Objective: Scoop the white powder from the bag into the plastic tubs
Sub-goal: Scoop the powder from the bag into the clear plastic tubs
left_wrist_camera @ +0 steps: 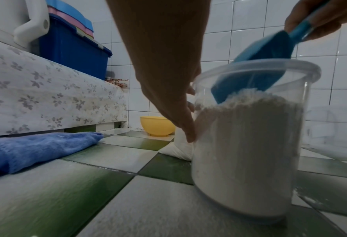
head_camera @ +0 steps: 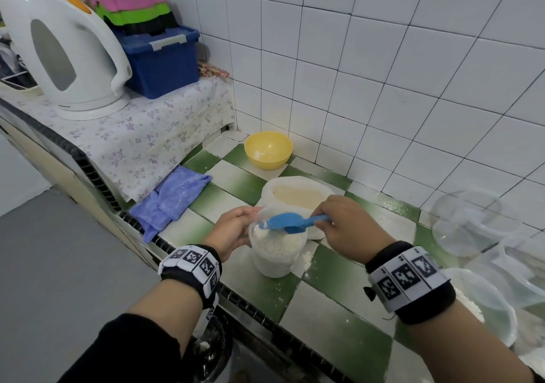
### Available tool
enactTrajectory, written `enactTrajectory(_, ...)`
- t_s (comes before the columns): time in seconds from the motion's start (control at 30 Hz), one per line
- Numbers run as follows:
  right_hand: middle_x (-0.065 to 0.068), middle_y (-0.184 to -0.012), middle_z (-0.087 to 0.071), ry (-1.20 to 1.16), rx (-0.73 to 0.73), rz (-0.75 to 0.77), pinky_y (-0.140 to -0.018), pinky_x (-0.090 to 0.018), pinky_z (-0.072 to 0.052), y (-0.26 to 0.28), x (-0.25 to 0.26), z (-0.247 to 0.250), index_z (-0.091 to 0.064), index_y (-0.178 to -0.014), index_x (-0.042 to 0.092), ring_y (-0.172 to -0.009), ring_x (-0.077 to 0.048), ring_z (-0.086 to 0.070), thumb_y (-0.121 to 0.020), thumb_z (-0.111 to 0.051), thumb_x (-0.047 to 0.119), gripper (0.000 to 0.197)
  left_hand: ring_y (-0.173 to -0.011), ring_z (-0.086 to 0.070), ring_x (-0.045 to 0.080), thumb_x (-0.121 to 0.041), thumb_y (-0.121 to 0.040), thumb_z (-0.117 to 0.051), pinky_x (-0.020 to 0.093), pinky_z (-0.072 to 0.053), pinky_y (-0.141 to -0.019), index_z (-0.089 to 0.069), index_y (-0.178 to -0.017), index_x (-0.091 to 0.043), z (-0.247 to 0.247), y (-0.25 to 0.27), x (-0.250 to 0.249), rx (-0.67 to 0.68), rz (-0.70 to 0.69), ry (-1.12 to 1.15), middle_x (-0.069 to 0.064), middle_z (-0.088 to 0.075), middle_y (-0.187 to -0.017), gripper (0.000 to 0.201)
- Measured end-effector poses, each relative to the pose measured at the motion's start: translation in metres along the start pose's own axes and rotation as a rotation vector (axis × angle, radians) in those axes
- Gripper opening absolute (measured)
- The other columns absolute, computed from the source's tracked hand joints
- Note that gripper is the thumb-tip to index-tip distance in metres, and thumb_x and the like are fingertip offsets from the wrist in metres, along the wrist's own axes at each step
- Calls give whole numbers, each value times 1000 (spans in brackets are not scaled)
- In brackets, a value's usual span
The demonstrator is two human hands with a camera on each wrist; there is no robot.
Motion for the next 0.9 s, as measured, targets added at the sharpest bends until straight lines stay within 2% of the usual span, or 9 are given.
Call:
enactTrajectory(0.07,6,-85,-50,-43,-22,-24,-70,-17,-30,-2,-3,11,-66,-96,15,-82,-9,-43,-93,-49,17,17,-76,-63,18,-9,-98,-54,32,-54,-67,-68,-111,-10,0,0,-1,3,1,-10,-1,-73,-93,19)
enactTrajectory(0.17,8,-81,-49,-59,22,-14,-64,-14,-32,-3,0,12,-67,-93,16,-80,-9,-43,-92,-51,17,17,-76,-65,18,-9,-98,-53,34,-54,-69,-66,-114,-7,0,0,-1,0,4,-11,-2,-73,-96,20)
enactTrajectory(0.27,6,-86,-51,-3,79,18,-73,-17,-36,-3,7,0,-67,-96,17,-85,-11,-45,-90,-48,15,20,-77,-65,19,-8,-98,-53,37,-54,-72,-65,-116,-5,0,-1,-2,0,5,-15,-4,-74,-100,22)
enactTrajectory(0.37,5,-92,-52,58,54,25,-83,-21,-40,-3,9,-8,-66,-101,18,-91,-13,-47,-90,-46,14,23,-78,-65,19,-9,-98,-54,36,-54,-73,-66,-117,-6,0,0,-3,4,11,-26,-3,-74,-96,23)
enactTrajectory(0.47,4,-94,-54,56,-1,10,-84,-22,-39,-4,4,-2,-66,-102,18,-93,-14,-49,-90,-48,15,22,-74,-66,18,-9,-98,-55,35,-54,-71,-67,-117,-8,0,0,-2,7,16,-28,-2,-75,-91,23)
enactTrajectory(0.57,5,-87,-51,4,-87,-10,-80,-21,-35,-6,-4,10,-68,-97,15,-89,-15,-49,-88,-52,12,18,-74,-65,18,-9,-97,-55,34,-54,-69,-66,-116,-8,0,-1,-3,14,15,-27,-2,-74,-92,22)
enactTrajectory(0.63,6,-87,-51,-43,-111,-33,-79,-20,-34,-8,-12,13,-68,-96,16,-86,-12,-46,-88,-55,11,16,-74,-66,18,-9,-97,-55,33,-55,-68,-66,-115,-8,0,-1,-3,17,17,-30,-1,-74,-93,21)
enactTrajectory(0.8,9,-94,-47,-53,-7,-87,-90,-25,-40,-5,-28,-4,-66,-102,22,-93,-10,-46,-87,-59,8,21,-67,-68,14,-7,-97,-54,32,-55,-68,-67,-105,-13,0,-2,-3,37,17,-25,-3,-75,-86,16)
enactTrajectory(0.9,10,-96,-46,-61,5,-129,-93,-26,-40,-3,-36,-10,-64,-102,22,-95,-10,-45,-88,-59,7,22,-67,-68,13,-7,-97,-54,33,-55,-70,-67,-105,-13,-1,-3,-3,49,16,-27,-5,-75,-85,17)
Point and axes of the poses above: each hand's wrist, its own y-axis away from the middle knuckle, its own z-axis out of the back of the hand, x = y × z, the point moved 9 cm from there along -y, towards the middle knuckle
